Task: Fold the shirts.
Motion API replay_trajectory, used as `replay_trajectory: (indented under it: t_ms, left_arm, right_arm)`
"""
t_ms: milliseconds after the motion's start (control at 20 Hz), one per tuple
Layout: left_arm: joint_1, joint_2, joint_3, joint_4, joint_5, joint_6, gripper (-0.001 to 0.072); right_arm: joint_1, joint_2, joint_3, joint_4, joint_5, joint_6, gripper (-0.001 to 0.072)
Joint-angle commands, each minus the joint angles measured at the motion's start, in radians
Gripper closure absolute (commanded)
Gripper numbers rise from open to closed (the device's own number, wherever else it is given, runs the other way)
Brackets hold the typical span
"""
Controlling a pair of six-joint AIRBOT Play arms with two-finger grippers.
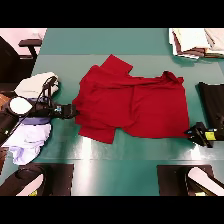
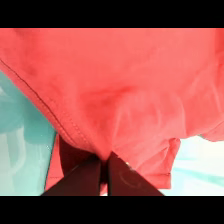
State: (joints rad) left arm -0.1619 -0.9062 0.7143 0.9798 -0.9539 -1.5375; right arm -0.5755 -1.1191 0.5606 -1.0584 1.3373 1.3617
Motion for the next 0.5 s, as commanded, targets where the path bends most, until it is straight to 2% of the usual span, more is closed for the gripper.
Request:
replay_trajectory:
  t_ms: [0,50,100,150,250,450]
  left_arm:
    - [0.0,0.002,0.003,0.0,-0.002,0.0,0.0679]
    - [0.0,0.002,0.011,0.001,-0.008,0.0,0.068]
    - [0.0,0.01,0.03,0.011,-0.016,0.0,0.068]
    - [0.0,0.021,0.066,0.031,-0.033,0.0,0.0681]
    - [0.0,0.059,0.177,0.088,-0.068,-0.018,0.068]
    - [0.0,0.119,0.549,0.136,-0.139,-0.036,0.068]
  right_arm:
    - [0.122,-0.061,0.002,0.043,-0.106,0.0,0.0506]
    - [0.161,-0.061,0.025,0.043,-0.114,-0.001,0.0609]
    - [0.2,-0.047,0.062,0.043,-0.115,-0.002,0.0671]
    - [0.231,-0.021,0.106,0.042,-0.114,-0.002,0.0697]
    - [0.282,0.06,0.229,0.043,-0.103,-0.002,0.0697]
    - [0.345,0.214,0.588,0.043,-0.097,-0.001,0.0697]
